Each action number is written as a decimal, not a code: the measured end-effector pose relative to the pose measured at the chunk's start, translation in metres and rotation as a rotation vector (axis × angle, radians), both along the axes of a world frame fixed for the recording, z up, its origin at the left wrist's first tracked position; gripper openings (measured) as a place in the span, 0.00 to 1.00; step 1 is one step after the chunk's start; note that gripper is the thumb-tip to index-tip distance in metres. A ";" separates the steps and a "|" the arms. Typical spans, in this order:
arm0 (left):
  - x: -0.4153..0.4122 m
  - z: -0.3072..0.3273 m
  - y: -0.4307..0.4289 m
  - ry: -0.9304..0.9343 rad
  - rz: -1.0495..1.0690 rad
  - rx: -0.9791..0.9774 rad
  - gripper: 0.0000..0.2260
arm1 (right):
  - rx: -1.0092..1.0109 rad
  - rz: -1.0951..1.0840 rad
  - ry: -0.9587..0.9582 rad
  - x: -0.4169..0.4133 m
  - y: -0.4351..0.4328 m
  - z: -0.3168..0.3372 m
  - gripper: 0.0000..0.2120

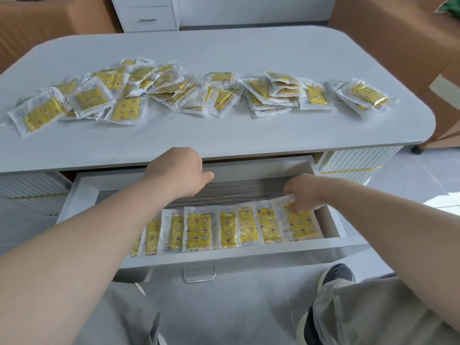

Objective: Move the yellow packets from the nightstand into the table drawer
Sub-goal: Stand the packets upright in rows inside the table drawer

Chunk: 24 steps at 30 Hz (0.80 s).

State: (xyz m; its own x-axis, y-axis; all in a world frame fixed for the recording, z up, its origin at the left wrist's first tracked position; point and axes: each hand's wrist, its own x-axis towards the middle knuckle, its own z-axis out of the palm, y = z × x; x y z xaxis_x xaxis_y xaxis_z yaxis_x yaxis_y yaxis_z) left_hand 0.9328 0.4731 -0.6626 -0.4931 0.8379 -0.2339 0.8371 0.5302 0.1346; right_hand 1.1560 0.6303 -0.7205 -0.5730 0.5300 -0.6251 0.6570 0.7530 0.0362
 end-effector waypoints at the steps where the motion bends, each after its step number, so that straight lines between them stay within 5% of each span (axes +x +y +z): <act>1: -0.002 0.000 0.000 0.004 0.008 0.015 0.20 | 0.041 0.035 -0.024 -0.001 -0.001 -0.003 0.22; 5: -0.004 -0.003 0.003 0.004 0.016 0.068 0.19 | 0.246 0.155 -0.141 -0.006 -0.004 -0.015 0.10; 8: -0.003 -0.003 0.004 -0.006 0.007 0.095 0.19 | 0.320 0.170 -0.187 -0.008 -0.004 -0.020 0.13; 14: -0.001 -0.004 0.006 -0.014 0.004 0.120 0.16 | 0.318 0.122 -0.224 -0.012 -0.010 -0.015 0.20; 18: -0.002 -0.005 0.010 -0.027 0.012 0.165 0.16 | 0.250 0.097 -0.259 -0.025 -0.020 0.005 0.09; 24: 0.004 0.001 0.019 0.005 0.013 0.351 0.11 | 0.220 0.103 0.004 -0.051 -0.029 0.041 0.10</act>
State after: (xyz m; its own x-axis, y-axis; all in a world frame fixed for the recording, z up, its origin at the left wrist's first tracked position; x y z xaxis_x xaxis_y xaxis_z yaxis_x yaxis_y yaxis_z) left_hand 0.9371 0.4923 -0.6617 -0.5047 0.8605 0.0703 0.8318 0.4628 0.3065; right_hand 1.1050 0.6012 -0.6798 -0.6335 0.5920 -0.4983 0.5776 0.7903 0.2045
